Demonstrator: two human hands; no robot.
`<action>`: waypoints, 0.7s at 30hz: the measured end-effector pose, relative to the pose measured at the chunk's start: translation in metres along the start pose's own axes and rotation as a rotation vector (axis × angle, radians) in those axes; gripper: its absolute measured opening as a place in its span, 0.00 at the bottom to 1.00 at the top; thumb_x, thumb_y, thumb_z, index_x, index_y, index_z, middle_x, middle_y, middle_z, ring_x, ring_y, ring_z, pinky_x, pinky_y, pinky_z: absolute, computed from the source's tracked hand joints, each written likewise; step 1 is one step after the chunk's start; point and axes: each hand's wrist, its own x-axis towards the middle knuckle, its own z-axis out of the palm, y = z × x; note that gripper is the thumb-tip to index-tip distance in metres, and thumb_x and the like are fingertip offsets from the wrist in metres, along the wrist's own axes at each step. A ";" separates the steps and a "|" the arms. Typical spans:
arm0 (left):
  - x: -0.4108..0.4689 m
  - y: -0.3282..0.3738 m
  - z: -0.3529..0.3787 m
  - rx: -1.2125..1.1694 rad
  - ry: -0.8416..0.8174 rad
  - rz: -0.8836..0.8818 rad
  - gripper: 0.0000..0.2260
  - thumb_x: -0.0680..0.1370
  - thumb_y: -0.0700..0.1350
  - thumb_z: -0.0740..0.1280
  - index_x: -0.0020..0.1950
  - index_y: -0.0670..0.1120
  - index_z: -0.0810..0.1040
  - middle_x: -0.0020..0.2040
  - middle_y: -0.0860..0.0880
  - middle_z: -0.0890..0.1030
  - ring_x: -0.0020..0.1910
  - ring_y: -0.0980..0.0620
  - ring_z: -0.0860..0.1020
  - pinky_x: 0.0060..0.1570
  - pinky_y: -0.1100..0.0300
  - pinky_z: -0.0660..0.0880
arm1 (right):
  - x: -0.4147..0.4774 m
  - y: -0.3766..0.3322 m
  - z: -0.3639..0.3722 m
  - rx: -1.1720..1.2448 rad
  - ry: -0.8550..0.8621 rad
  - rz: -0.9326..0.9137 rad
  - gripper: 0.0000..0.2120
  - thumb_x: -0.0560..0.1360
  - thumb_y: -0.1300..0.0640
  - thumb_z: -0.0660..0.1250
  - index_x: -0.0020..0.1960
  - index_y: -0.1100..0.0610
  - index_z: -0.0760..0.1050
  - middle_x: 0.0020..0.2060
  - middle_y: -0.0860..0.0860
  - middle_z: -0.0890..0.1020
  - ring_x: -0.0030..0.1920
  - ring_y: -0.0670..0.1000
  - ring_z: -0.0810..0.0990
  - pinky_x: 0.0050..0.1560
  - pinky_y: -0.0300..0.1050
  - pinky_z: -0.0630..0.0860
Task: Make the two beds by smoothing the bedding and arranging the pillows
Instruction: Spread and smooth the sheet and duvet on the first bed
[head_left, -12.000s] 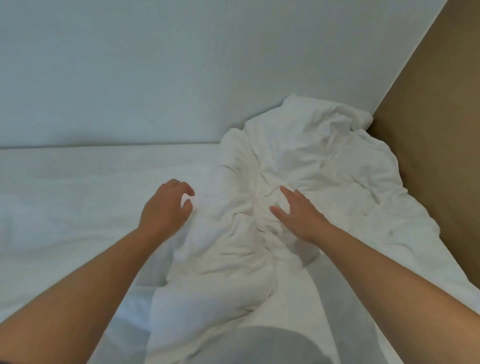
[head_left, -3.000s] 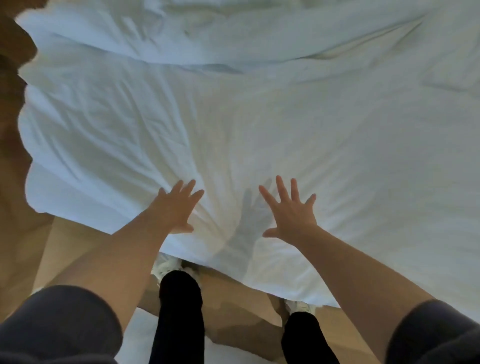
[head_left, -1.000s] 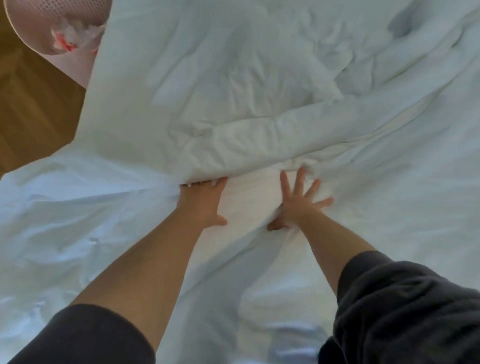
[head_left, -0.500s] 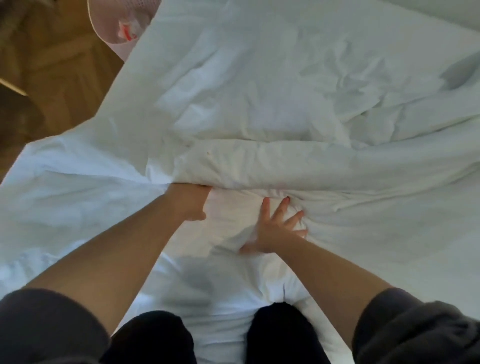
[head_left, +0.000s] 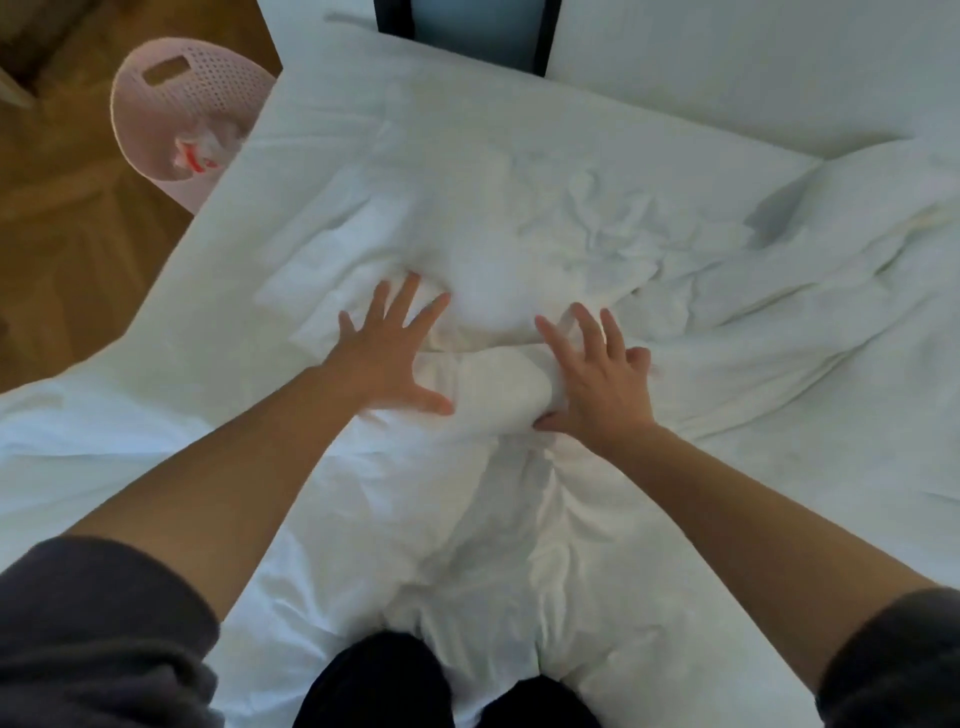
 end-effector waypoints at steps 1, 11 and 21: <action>0.013 -0.004 -0.002 -0.021 0.047 -0.018 0.56 0.62 0.73 0.69 0.77 0.62 0.35 0.77 0.54 0.30 0.77 0.45 0.34 0.72 0.32 0.46 | 0.019 0.001 0.001 0.051 -0.104 0.006 0.57 0.57 0.30 0.74 0.78 0.40 0.49 0.77 0.55 0.56 0.74 0.60 0.60 0.63 0.61 0.63; 0.138 -0.031 0.005 -0.039 0.164 -0.142 0.52 0.63 0.67 0.74 0.78 0.57 0.48 0.72 0.43 0.66 0.69 0.39 0.68 0.62 0.41 0.69 | 0.158 0.043 0.033 0.176 -0.278 0.278 0.51 0.60 0.31 0.74 0.75 0.44 0.54 0.66 0.57 0.69 0.66 0.62 0.71 0.60 0.55 0.71; 0.163 -0.015 -0.186 -0.210 0.810 -0.200 0.08 0.78 0.48 0.63 0.52 0.48 0.77 0.50 0.43 0.81 0.49 0.40 0.79 0.43 0.52 0.72 | 0.260 0.025 -0.148 0.307 0.522 0.201 0.12 0.75 0.62 0.60 0.58 0.55 0.70 0.52 0.57 0.77 0.53 0.61 0.76 0.43 0.47 0.66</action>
